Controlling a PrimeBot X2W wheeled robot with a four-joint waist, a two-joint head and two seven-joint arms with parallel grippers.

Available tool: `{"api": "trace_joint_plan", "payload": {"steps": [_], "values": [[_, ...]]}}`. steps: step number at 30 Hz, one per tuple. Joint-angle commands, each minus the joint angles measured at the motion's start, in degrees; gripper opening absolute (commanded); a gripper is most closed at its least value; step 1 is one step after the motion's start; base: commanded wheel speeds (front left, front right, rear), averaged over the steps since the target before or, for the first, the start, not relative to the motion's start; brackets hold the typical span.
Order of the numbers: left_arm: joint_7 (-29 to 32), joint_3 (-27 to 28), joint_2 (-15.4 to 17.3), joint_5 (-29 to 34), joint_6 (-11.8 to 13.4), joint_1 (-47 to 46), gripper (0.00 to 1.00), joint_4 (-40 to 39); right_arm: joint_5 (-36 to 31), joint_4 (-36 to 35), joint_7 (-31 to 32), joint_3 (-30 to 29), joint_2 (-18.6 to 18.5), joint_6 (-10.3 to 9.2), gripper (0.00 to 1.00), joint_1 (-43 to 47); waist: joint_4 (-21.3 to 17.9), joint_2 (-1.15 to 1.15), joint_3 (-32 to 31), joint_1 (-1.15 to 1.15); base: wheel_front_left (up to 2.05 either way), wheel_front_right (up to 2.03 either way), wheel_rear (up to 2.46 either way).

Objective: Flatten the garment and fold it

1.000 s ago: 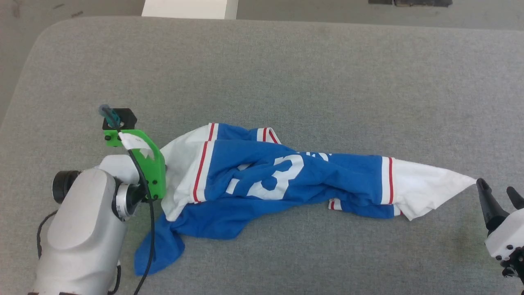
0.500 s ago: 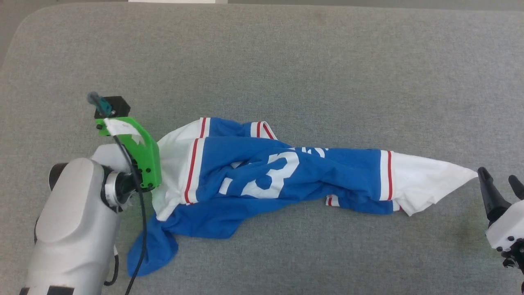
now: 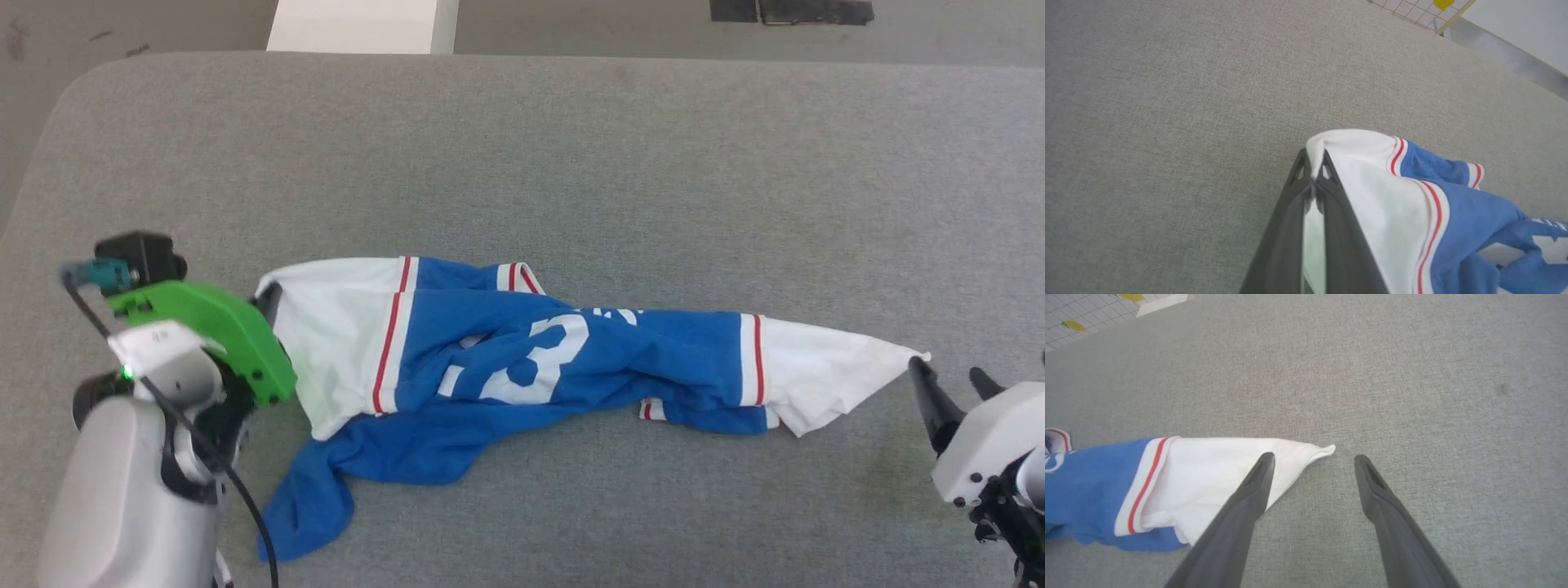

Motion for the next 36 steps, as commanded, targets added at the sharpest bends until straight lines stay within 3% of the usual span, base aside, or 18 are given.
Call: {"api": "trace_joint_plan", "payload": {"steps": [1, 8, 14, 27, 28, 29, 30, 36], "values": [[-0.6, 0.3, -0.5, -0.3, 0.6, 2.3, 0.00, -1.6, -0.7, 0.2, 1.8, 0.7, -0.8, -0.06, 1.00, -1.3, -0.5, 0.00, -0.2, -0.01, 0.00, 0.00, 0.00], [-2.0, 1.7, -1.8, -1.5, 2.5, 7.3, 0.00, -9.2, -4.4, 1.2, 15.3, 4.9, -6.6, -0.06, 1.00, -8.5, -0.7, 0.00, 2.3, -0.01, 0.00, 0.00, 0.00], [-1.9, 0.9, -2.3, -1.4, 2.8, 7.1, 0.00, -11.8, -5.8, 3.7, 22.9, 11.1, -10.6, -0.06, 1.00, -13.5, 0.7, 0.00, 5.3, -0.01, 0.00, 0.00, 0.00], [-2.3, -0.2, -3.0, -2.0, 2.3, 6.3, 0.00, -11.9, -2.1, 6.9, 35.4, 20.7, -15.4, -0.06, 1.00, -11.2, 2.3, 0.00, 7.8, -0.01, 0.00, 0.00, 0.00], [-2.4, -0.2, -2.9, -2.0, 2.2, 6.4, 0.00, -11.8, -1.7, 6.8, 36.0, 20.6, -15.5, -0.06, 0.80, -11.2, 2.3, 0.00, 7.8, -0.01, 0.00, 0.00, 0.00], [-2.4, -0.2, -2.9, -2.0, 2.2, 6.3, 0.00, -11.8, -1.5, 6.6, 36.3, 20.7, -15.6, -0.06, 0.18, -11.2, 2.2, 0.00, 7.7, -0.01, 0.00, 0.00, 0.00], [-2.5, -0.2, -2.8, -1.9, 2.2, 6.3, 0.00, -11.7, -1.1, 6.3, 36.4, 20.9, -15.8, -0.06, 0.00, -11.3, 2.2, 0.00, 7.5, -0.01, 0.00, 0.00, 0.00], [-3.1, -0.4, -2.6, -1.8, 1.8, 6.0, 0.00, -11.0, 0.0, 5.5, 31.8, 19.2, -16.0, -0.06, 0.00, -12.8, 1.5, 0.00, 5.1, -0.01, 0.00, 0.00, 0.00]]}}
